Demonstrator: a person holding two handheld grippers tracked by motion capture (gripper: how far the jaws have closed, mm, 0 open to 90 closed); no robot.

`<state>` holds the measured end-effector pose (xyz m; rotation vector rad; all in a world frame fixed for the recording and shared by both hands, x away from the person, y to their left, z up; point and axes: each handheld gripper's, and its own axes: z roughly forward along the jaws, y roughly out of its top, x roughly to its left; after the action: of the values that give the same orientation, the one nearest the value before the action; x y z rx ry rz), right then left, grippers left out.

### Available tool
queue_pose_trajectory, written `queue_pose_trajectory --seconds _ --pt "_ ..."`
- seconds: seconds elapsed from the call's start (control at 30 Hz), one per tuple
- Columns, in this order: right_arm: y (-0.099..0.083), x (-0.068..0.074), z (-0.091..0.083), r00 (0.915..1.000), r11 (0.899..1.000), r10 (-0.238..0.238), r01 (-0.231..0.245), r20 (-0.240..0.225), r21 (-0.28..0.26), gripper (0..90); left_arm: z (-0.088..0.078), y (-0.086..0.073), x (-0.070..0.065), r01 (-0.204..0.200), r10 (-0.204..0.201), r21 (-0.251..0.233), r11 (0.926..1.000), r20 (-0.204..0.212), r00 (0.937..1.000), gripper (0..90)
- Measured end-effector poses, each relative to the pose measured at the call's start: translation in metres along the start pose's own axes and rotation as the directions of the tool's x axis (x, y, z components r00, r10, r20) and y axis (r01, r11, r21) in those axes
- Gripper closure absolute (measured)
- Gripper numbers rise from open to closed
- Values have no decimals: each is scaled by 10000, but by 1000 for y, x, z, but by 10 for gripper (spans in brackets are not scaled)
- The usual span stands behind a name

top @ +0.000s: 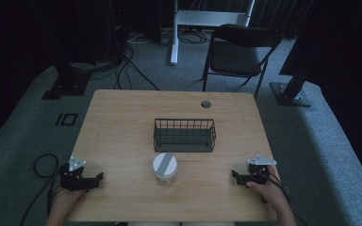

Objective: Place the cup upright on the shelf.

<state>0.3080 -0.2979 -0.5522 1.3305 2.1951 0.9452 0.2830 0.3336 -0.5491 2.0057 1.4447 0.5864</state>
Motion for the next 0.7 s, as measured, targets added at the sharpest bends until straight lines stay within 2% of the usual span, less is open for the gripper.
queue_pose_trajectory --seconds 0.17,0.7 --pt "0 0 0 10000 10000 -11 11 -11 10 113 0 0 1 206 -206 16 9998 -159 9997 6" --pt "0 1 0 10000 10000 45 -45 49 5 114 0 0 1 192 -192 17 9998 -160 9997 6"
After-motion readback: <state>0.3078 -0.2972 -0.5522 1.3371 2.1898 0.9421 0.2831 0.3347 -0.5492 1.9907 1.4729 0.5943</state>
